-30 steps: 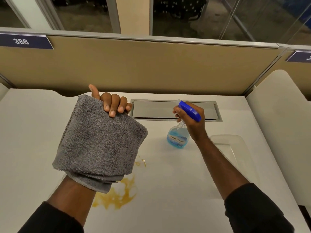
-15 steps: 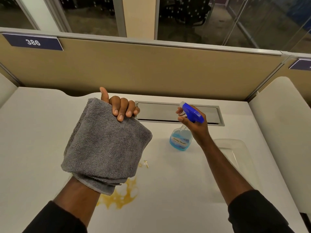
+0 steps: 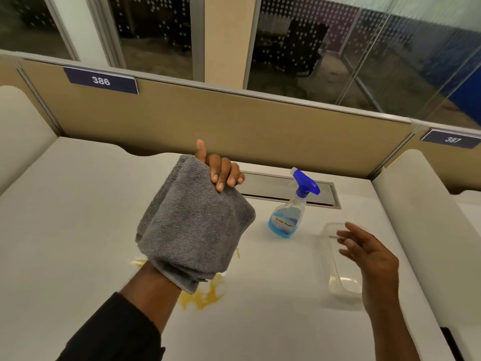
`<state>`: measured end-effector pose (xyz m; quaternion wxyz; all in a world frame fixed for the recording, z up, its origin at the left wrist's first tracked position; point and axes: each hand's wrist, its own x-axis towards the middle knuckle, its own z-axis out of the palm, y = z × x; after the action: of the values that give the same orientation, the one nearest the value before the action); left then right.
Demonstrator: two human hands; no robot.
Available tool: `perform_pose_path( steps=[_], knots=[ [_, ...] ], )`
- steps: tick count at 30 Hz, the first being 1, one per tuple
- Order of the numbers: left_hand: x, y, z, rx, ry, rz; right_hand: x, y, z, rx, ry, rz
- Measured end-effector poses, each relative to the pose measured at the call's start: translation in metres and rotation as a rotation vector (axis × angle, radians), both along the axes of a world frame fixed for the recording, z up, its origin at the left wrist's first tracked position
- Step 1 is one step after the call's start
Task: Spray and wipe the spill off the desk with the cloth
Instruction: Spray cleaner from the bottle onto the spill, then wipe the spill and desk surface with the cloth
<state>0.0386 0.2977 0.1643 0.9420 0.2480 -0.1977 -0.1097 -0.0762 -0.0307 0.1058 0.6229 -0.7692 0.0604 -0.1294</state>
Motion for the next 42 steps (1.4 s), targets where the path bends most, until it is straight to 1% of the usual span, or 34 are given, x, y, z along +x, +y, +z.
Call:
perform_pose_path(
  steps=[2,4,6,7,9,11,12,15,17,19,21,24,27,30,32,35,37,40,42],
  knots=[
    [-0.013,0.001,0.011,0.076,0.019,0.008,-0.025,0.017,0.016,0.028,-0.002,-0.017],
    [-0.028,0.001,0.021,0.163,-0.007,0.001,-0.044,0.038,0.035,0.034,-0.022,-0.014],
    [-0.044,0.001,0.028,0.229,-0.034,0.008,-0.060,0.065,0.056,0.026,-0.076,-0.012],
    [-0.053,0.001,0.030,0.263,-0.022,0.046,-0.068,0.080,0.068,0.021,-0.112,-0.005],
    [-0.073,0.004,0.031,0.379,0.037,0.188,-0.082,0.114,0.088,0.016,-0.183,0.031],
    [-0.095,0.006,0.030,0.576,0.126,0.342,-0.096,0.146,0.102,-0.011,-0.235,0.079],
    [-0.104,0.006,0.029,0.634,0.138,0.418,-0.102,0.162,0.107,-0.029,-0.251,0.105],
    [-0.125,0.006,0.026,0.690,0.030,0.639,-0.117,0.201,0.114,-0.057,-0.240,0.198],
    [-0.132,0.012,0.027,0.782,-0.007,0.770,-0.125,0.220,0.115,-0.106,-0.207,0.225],
    [-0.135,0.020,0.027,0.909,-0.042,0.910,-0.130,0.232,0.113,-0.200,-0.157,0.204],
    [-0.138,0.026,0.026,1.035,-0.122,1.032,-0.132,0.237,0.111,-0.329,-0.084,0.191],
    [-0.139,0.029,0.026,1.171,-0.209,1.137,-0.126,0.239,0.106,-0.456,-0.007,0.165],
    [-0.138,0.029,0.025,1.235,-0.271,1.161,-0.112,0.233,0.095,-0.491,-0.025,0.115],
    [-0.137,0.032,0.018,1.310,-0.262,1.126,-0.094,0.219,0.087,-0.477,-0.049,0.105],
    [-0.139,0.036,0.013,1.362,-0.304,1.010,-0.082,0.210,0.083,-0.454,-0.047,0.150],
    [-0.145,0.044,0.006,1.434,-0.463,0.756,-0.067,0.199,0.075,-0.445,-0.061,0.235],
    [-0.152,0.048,0.001,1.499,-0.499,0.652,-0.059,0.193,0.064,-0.453,-0.088,0.281],
    [-0.160,0.048,-0.005,1.605,-0.492,0.679,-0.052,0.189,0.050,-0.462,-0.109,0.335],
    [-0.164,0.044,-0.008,1.668,-0.476,0.749,-0.054,0.189,0.041,-0.478,-0.179,0.247]
  ],
)
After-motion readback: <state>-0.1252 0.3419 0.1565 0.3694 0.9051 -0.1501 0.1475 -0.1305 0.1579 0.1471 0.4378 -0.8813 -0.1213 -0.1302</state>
